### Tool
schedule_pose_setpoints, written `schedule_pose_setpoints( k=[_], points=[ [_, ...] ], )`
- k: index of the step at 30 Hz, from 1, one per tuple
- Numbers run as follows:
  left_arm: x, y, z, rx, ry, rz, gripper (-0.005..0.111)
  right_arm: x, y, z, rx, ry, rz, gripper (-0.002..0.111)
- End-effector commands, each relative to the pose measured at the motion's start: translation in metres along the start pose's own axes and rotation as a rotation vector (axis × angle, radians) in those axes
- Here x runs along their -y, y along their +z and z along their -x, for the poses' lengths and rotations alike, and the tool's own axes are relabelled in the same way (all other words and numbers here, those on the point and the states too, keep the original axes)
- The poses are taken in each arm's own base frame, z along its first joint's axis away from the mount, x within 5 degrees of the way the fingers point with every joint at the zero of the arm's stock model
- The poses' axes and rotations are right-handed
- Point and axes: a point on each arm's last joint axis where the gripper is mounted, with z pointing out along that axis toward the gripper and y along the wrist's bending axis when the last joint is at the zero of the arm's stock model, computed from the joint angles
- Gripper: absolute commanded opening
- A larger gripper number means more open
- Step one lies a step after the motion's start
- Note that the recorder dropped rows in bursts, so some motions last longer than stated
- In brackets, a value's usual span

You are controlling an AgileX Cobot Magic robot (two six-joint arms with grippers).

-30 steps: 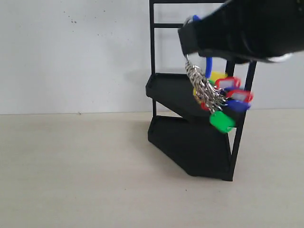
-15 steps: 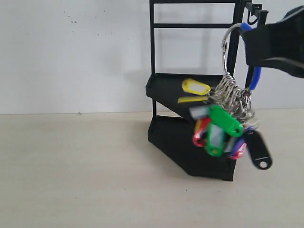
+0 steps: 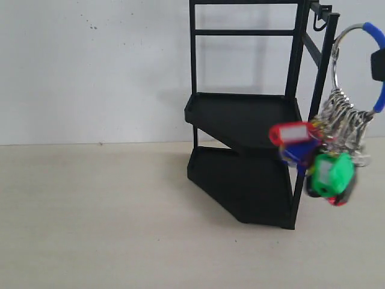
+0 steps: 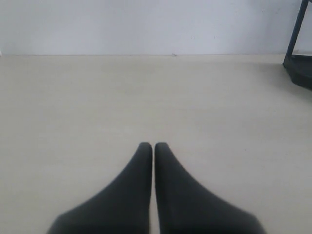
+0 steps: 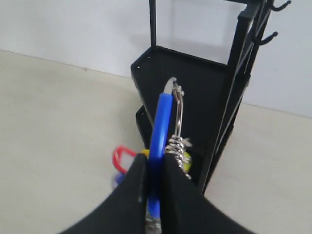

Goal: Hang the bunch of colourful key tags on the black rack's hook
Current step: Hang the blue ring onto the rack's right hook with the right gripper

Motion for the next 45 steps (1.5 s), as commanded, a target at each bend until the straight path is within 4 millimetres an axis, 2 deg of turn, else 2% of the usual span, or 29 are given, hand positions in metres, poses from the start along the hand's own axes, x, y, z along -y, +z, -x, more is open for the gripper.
schedule_pose_setpoints(
  k=[1, 2, 5, 7, 9, 12, 14, 22, 27, 33, 36, 39, 42, 45],
  points=[
    [0.0, 0.0, 0.002, 0.019, -0.018, 0.002, 0.004, 0.019, -0.016, 0.002, 0.055, 0.025, -0.112, 0.0],
    [0.0, 0.0, 0.002, 0.019, -0.018, 0.002, 0.004, 0.024, -0.018, 0.002, 0.063, 0.072, -0.149, 0.0],
    [0.0, 0.0, 0.002, 0.019, -0.018, 0.002, 0.004, 0.026, -0.023, -0.001, 0.024, -0.071, -0.149, 0.0],
    [0.0, 0.0, 0.002, 0.019, -0.018, 0.002, 0.004, 0.036, -0.027, -0.003, 0.005, -0.09, -0.25, 0.0],
    [0.0, 0.0, 0.002, 0.019, -0.018, 0.002, 0.004, 0.043, -0.029, 0.001, 0.042, -0.12, -0.326, 0.0],
    [0.0, 0.0, 0.002, 0.019, -0.018, 0.002, 0.004, 0.039, -0.028, 0.008, 0.116, -0.193, -0.295, 0.0],
    [0.0, 0.0, 0.002, 0.019, -0.018, 0.002, 0.004, 0.034, -0.024, 0.013, 0.155, -0.25, -0.269, 0.0],
    [0.0, 0.0, 0.002, 0.019, -0.018, 0.002, 0.004, 0.025, 0.001, 0.022, 0.165, -0.356, -0.374, 0.0],
    [0.0, 0.0, 0.002, 0.019, -0.018, 0.002, 0.004, 0.03, 0.012, 0.025, 0.179, -0.303, -0.421, 0.0],
    [0.0, 0.0, 0.002, 0.019, -0.018, 0.002, 0.004, 0.053, 0.02, 0.027, 0.198, -0.142, -0.416, 0.0],
    [0.0, 0.0, 0.002, 0.019, -0.018, 0.002, 0.004, 0.064, 0.032, 0.027, 0.19, -0.101, -0.384, 0.0],
    [0.0, 0.0, 0.002, 0.019, -0.018, 0.002, 0.004, 0.074, 0.057, 0.021, 0.101, -0.142, -0.331, 0.0],
    [0.0, 0.0, 0.002, 0.019, -0.018, 0.002, 0.004, 0.088, 0.085, 0.012, 0.016, -0.103, -0.306, 0.0],
    [0.0, 0.0, 0.002, 0.019, -0.018, 0.002, 0.004, 0.09, 0.102, 0.012, 0.032, -0.159, -0.277, 0.0]
  ],
)
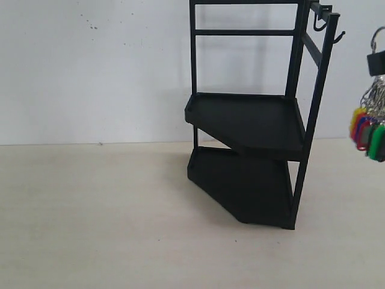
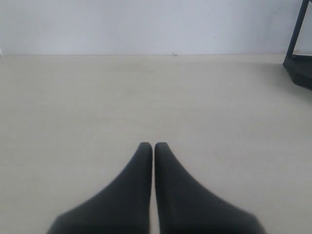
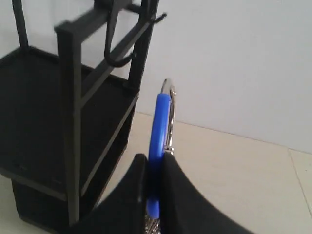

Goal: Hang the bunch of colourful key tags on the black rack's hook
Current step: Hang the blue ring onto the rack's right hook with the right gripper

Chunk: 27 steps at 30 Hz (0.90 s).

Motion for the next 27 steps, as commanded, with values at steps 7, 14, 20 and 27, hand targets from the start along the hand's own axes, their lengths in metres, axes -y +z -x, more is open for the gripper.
schedule_pose_setpoints(
  k=[7, 14, 20, 27],
  points=[
    [0.0, 0.0, 0.002, 0.019, -0.018, 0.002, 0.004, -0.005, 0.034, 0.011, 0.091, -0.078, 0.042, 0.0],
    [0.0, 0.0, 0.002, 0.019, -0.018, 0.002, 0.004, -0.004, 0.044, 0.025, 0.107, -0.066, 0.041, 0.0],
    [0.0, 0.0, 0.002, 0.019, -0.018, 0.002, 0.004, -0.006, 0.049, 0.024, 0.081, -0.019, 0.057, 0.0],
    [0.0, 0.0, 0.002, 0.019, -0.018, 0.002, 0.004, -0.016, 0.047, 0.018, 0.005, -0.062, 0.095, 0.0]
  ],
)
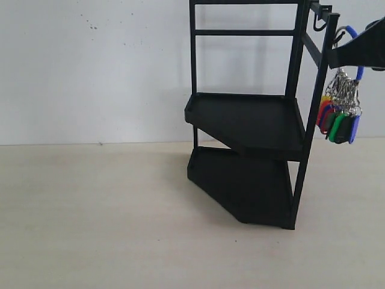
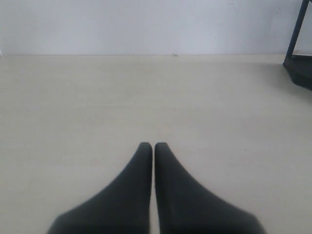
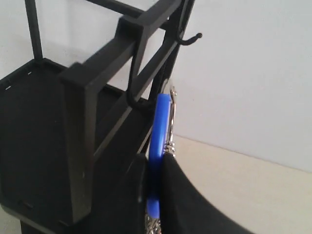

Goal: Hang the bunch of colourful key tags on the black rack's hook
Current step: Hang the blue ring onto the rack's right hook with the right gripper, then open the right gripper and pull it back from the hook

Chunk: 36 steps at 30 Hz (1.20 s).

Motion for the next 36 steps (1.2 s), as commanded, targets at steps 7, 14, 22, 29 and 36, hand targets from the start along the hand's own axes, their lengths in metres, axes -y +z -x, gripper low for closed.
schedule_pose_setpoints(
  k=[7, 14, 22, 29, 36],
  points=[
    [0.0, 0.0, 0.002, 0.019, -0.018, 0.002, 0.004, -0.026, -0.004, 0.008, 0.022, -0.051, 0.093, 0.0],
    [0.0, 0.0, 0.002, 0.019, -0.018, 0.002, 0.004, -0.026, -0.004, 0.008, 0.021, -0.025, 0.093, 0.0],
    [0.0, 0.0, 0.002, 0.019, -0.018, 0.002, 0.004, -0.026, -0.004, 0.005, -0.011, 0.02, 0.092, 0.017],
    [0.0, 0.0, 0.002, 0.019, -0.018, 0.002, 0.004, -0.025, -0.011, 0.007, -0.003, 0.072, 0.09, 0.055],
    [0.0, 0.0, 0.002, 0.019, -0.018, 0.002, 0.004, -0.018, -0.043, 0.012, 0.008, 0.084, 0.077, 0.054]
  ],
)
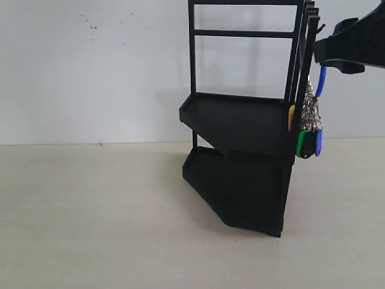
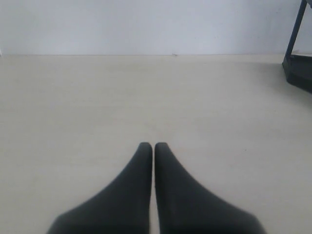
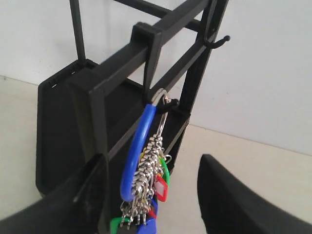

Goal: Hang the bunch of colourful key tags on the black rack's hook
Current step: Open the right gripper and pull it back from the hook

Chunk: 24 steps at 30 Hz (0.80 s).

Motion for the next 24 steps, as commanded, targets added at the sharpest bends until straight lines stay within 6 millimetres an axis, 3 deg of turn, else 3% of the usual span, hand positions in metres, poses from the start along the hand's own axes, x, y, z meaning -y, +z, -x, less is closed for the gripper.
schedule_pose_setpoints(
  k=[1, 12, 15, 19, 24],
  points=[
    [0.0, 0.0, 0.002, 0.019, -0.018, 0.002, 0.004, 0.002, -0.025, 0.006, 0.023, 0.014, -0.007, 0.054],
    [0.0, 0.0, 0.002, 0.019, -0.018, 0.002, 0.004, 0.008, -0.073, -0.002, -0.064, 0.024, -0.037, 0.053],
    [0.0, 0.0, 0.002, 0.019, -0.018, 0.002, 0.004, 0.01, -0.087, -0.005, -0.079, 0.029, -0.043, 0.039],
    [0.0, 0.0, 0.002, 0.019, -0.018, 0.002, 0.004, 0.012, -0.106, -0.011, -0.117, 0.036, -0.053, 0.003],
    [0.0, 0.0, 0.002, 0.019, -0.018, 0.002, 0.004, 0.014, -0.131, -0.018, -0.14, 0.045, -0.064, 0.0]
  ],
)
